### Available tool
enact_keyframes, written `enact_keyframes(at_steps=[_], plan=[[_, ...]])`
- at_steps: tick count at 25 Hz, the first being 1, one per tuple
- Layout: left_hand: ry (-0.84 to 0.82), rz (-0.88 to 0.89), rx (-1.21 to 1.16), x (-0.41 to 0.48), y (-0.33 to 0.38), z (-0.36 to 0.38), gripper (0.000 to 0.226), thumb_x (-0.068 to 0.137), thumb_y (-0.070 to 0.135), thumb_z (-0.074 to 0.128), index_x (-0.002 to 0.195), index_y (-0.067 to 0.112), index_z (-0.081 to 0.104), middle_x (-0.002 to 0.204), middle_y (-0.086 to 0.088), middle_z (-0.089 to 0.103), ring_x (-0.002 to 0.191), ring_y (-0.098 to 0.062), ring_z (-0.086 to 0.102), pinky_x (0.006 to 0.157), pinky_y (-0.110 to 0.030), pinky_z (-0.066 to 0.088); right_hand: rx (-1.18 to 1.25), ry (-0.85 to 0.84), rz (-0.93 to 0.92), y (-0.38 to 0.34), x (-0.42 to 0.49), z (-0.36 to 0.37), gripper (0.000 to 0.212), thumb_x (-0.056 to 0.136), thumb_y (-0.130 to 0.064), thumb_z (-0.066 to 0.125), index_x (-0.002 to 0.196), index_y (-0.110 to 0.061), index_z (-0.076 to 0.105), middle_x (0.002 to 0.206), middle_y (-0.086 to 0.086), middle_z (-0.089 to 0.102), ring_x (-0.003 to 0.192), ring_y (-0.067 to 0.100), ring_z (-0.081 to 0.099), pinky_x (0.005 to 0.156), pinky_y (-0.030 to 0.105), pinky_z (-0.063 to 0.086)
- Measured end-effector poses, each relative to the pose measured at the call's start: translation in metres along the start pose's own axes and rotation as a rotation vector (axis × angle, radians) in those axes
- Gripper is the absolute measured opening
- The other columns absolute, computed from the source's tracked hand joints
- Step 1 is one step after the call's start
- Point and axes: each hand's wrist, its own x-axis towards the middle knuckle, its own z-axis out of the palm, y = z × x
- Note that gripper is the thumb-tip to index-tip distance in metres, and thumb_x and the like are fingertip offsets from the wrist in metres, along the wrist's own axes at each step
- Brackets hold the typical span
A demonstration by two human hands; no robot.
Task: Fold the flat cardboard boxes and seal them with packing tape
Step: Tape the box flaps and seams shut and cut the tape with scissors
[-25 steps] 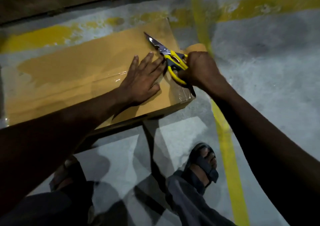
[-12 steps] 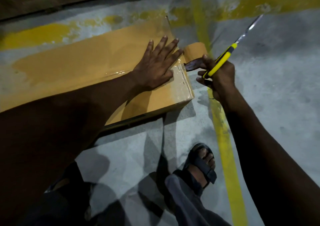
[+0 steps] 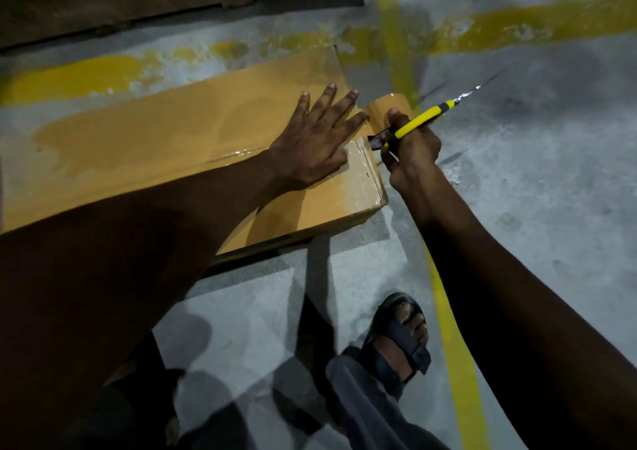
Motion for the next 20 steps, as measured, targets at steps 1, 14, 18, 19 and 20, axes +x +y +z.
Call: enact_keyframes(at_steps=[1, 14, 18, 19, 20], plan=[[0.001, 0.003, 0.000, 0.000, 0.000, 0.000, 0.067, 0.094, 0.045, 0.025, 0.155, 0.024, 0.007, 0.163, -0.008, -0.004, 0.148, -0.034, -0.008, 0.116, -0.060, 0.000, 0.042, 0.045, -0.004, -0.002, 0.001, 0.003, 0.014, 0.084, -0.012, 0.075, 0.079, -0.008, 0.062, 0.057, 0.006, 0.058, 0.042, 0.016, 0.053, 0.047, 0.022, 0.040], [0.090, -0.072, 0.018, 0.007, 0.002, -0.004, 0.057, 0.088, 0.045, 0.035, 0.144, 0.030, 0.035, 0.156, -0.005, 0.026, 0.142, -0.030, 0.022, 0.110, -0.052, 0.019, 0.017, 0.363, -0.243, 0.002, 0.021, 0.006, 0.031, 0.076, 0.000, 0.078, 0.097, -0.012, 0.059, 0.072, -0.002, 0.061, 0.044, 0.001, 0.058, 0.039, 0.018, 0.042], [0.138, -0.101, -0.096, 0.050, 0.003, -0.038, 0.035, 0.089, 0.038, 0.040, 0.117, 0.023, 0.056, 0.121, -0.004, 0.059, 0.118, -0.028, 0.048, 0.099, -0.045, 0.030, 0.139, 0.317, -0.216, 0.006, 0.025, 0.003, 0.032, 0.069, 0.006, 0.075, 0.090, -0.011, 0.059, 0.082, 0.015, 0.063, 0.060, 0.028, 0.060, 0.046, 0.028, 0.047], [0.088, -0.086, -0.154, 0.062, 0.002, -0.046, 0.034, 0.090, 0.034, 0.040, 0.118, 0.023, 0.056, 0.116, -0.002, 0.064, 0.115, -0.027, 0.052, 0.100, -0.043, 0.029, 0.152, 0.308, -0.207, 0.007, 0.025, 0.001, 0.030, 0.070, 0.007, 0.074, 0.089, -0.010, 0.058, 0.081, 0.015, 0.060, 0.057, 0.026, 0.056, 0.043, 0.025, 0.042], [0.024, -0.086, -0.207, 0.071, 0.002, -0.049, 0.034, 0.091, 0.032, 0.040, 0.120, 0.023, 0.054, 0.111, -0.001, 0.067, 0.112, -0.026, 0.055, 0.102, -0.042, 0.027, 0.155, 0.300, -0.201, 0.008, 0.025, -0.001, 0.030, 0.070, 0.008, 0.073, 0.088, -0.010, 0.057, 0.078, 0.014, 0.057, 0.054, 0.023, 0.051, 0.042, 0.023, 0.038]])
